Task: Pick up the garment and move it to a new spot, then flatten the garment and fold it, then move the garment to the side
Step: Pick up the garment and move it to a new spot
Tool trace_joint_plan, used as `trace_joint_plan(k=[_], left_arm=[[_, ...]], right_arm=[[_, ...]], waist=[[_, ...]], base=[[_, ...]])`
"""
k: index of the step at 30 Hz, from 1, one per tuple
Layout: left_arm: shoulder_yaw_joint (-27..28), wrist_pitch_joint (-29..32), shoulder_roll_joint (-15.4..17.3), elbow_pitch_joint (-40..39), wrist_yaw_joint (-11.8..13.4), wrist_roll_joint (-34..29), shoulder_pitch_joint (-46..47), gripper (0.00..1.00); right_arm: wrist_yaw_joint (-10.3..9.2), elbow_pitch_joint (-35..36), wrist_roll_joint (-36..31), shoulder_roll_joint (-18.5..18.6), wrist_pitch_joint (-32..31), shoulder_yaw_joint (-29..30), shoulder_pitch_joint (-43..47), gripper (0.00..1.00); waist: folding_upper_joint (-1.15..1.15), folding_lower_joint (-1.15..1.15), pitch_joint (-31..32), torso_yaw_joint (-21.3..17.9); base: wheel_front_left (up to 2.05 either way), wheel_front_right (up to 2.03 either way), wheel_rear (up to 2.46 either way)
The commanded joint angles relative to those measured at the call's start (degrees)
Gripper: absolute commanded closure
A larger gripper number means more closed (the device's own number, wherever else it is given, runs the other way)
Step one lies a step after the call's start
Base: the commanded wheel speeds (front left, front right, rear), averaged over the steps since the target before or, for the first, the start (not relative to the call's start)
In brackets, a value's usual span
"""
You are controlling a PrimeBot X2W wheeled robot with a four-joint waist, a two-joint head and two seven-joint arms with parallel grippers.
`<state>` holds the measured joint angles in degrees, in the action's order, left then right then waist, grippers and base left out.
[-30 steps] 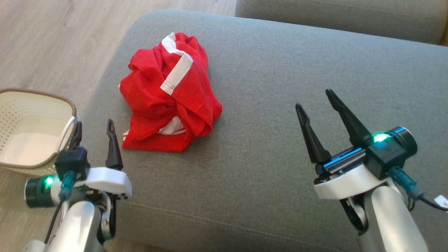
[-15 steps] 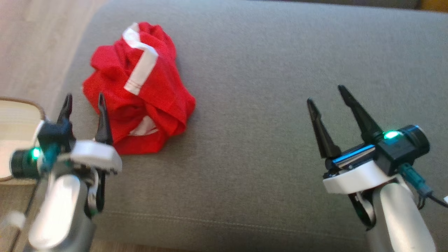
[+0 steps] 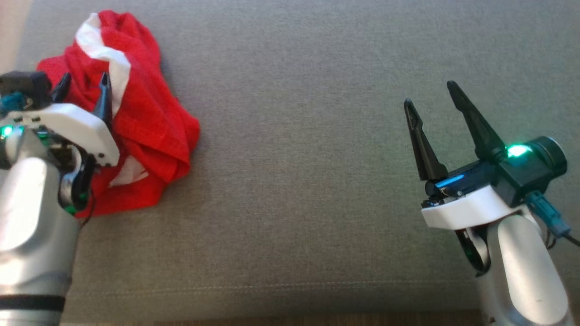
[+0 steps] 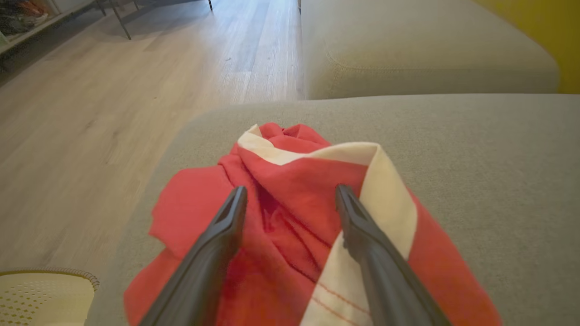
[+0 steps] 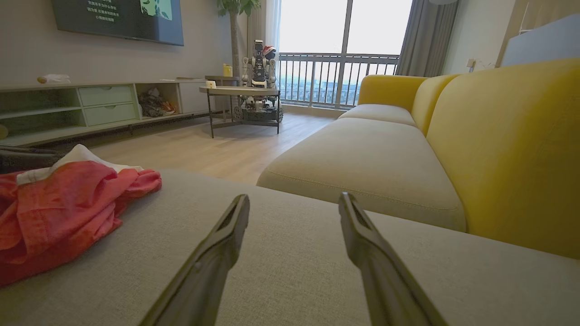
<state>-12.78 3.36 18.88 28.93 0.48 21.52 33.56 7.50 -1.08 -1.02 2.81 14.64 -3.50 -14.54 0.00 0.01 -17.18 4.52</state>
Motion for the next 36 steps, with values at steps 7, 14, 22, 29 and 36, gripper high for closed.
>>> trace_joint_plan(k=[7,14,22,29,36], left_arm=[[1.01,5.62,3.87,6.44,-0.60,0.35,6.88,0.19],[0.88,2.53,4.46,9.14,-0.46,-0.07,8.50,1.00],[4.88,-9.22,3.30,4.61,1.53,2.19,9.35,1.00],[5.91,-13.22,3.15,-1.55,2.01,2.82,8.61,1.00],[7.45,-15.57,2.55,-12.08,3.45,3.79,5.96,1.00]], right_arm=[[-0.01,1.44,0.97,0.07,0.36,-1.99,-2.80,0.00],[-0.01,0.74,1.38,0.07,0.36,-2.53,-2.76,0.00],[-0.01,-0.22,1.36,0.07,0.36,-2.64,-1.22,0.00],[-0.01,-0.79,1.83,0.07,0.36,-2.87,-0.12,0.00],[-0.01,-1.37,2.50,0.07,0.36,-2.90,1.07,0.00]], waist=[[0.00,-0.01,-2.19,-2.45],[0.00,-0.01,-1.12,-2.87],[0.00,-0.01,3.10,-1.35],[0.00,-0.01,6.65,0.08],[0.00,-0.01,10.13,0.73]], base=[[0.00,0.00,0.00],[0.00,0.00,0.00],[0.00,0.00,0.00],[0.00,0.00,0.00],[0.00,0.00,0.00]])
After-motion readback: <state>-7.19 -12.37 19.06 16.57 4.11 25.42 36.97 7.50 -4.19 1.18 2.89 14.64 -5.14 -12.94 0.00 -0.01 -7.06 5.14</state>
